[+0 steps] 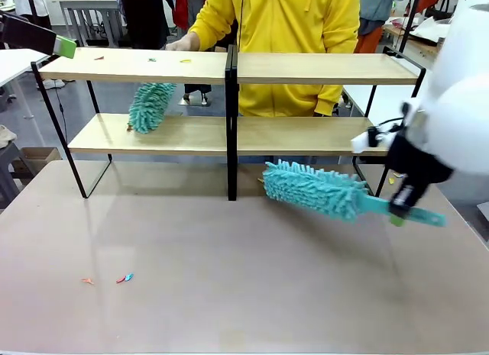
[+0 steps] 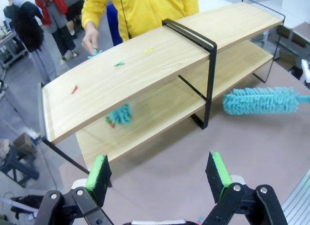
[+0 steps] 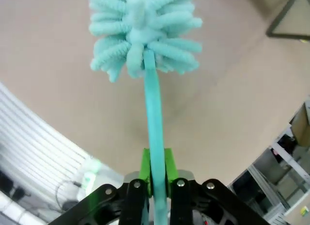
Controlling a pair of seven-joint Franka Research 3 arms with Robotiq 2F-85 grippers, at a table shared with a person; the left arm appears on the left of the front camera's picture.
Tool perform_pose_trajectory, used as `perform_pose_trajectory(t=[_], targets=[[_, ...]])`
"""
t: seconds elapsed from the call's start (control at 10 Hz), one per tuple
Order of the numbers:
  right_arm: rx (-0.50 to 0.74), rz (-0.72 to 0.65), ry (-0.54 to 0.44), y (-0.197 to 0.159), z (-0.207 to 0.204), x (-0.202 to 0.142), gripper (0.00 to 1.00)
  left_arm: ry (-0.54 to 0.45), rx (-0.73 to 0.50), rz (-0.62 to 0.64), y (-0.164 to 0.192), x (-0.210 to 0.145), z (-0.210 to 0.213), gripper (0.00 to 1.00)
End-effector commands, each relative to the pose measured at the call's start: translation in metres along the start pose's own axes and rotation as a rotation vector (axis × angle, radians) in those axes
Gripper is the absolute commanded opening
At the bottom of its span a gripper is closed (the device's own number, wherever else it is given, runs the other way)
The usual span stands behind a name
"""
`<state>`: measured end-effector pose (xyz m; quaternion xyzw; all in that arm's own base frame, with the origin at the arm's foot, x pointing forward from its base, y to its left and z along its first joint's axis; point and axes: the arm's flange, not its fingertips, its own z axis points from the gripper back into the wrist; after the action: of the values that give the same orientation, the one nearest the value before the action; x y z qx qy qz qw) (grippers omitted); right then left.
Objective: Clean the shelves.
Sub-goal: Clean another randomly selected level of the Shelf with the Duster.
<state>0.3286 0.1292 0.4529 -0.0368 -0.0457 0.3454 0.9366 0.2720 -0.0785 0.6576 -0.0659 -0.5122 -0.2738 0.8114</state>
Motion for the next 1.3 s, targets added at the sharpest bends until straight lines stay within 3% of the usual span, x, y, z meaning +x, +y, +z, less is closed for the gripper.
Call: perform_pose_trajectory(t=[0.0, 0.1, 0.3, 0.4, 0.5, 0.6, 0.9, 1.1, 1.2], targets=[[-0.089, 0.155, 0.140, 0.026, -0.009, 0.024, 0.12, 0.001, 0.003, -0.007, 0.001, -0.001, 0.000, 1.00], [0.000, 0.000, 0.000, 0.000, 0.000, 0.000, 0.12, 0.001, 0.003, -0.007, 0.001, -0.001, 0.000, 1.00], [0.000, 0.000, 0.000, 0.000, 0.000, 0.000, 0.12, 0.001, 0.003, -0.007, 0.001, -0.001, 0.000, 1.00], [-0.017, 0.037, 0.041, 0.013, -0.013, 0.014, 0.12, 0.001, 0.003, -0.007, 0.001, -0.001, 0.000, 1.00], [-0.009, 0.026, 0.005, 0.020, -0.017, 0.026, 0.12, 0.001, 0.003, -0.007, 0.001, -0.001, 0.000, 1.00], [0.002, -0.031, -0.053, 0.029, -0.020, 0.036, 0.12, 0.001, 0.003, -0.007, 0.001, -0.001, 0.000, 1.00], [0.027, -0.152, -0.042, 0.060, -0.040, 0.062, 0.12, 0.001, 0.003, -0.007, 0.001, -0.001, 0.000, 1.00], [0.033, -0.351, -0.118, 0.070, -0.051, 0.076, 0.12, 0.001, 0.003, -0.007, 0.001, -0.001, 0.000, 1.00], [0.064, -0.379, -0.148, 0.075, -0.055, 0.079, 0.12, 0.001, 0.003, -0.007, 0.001, -0.001, 0.000, 1.00]])
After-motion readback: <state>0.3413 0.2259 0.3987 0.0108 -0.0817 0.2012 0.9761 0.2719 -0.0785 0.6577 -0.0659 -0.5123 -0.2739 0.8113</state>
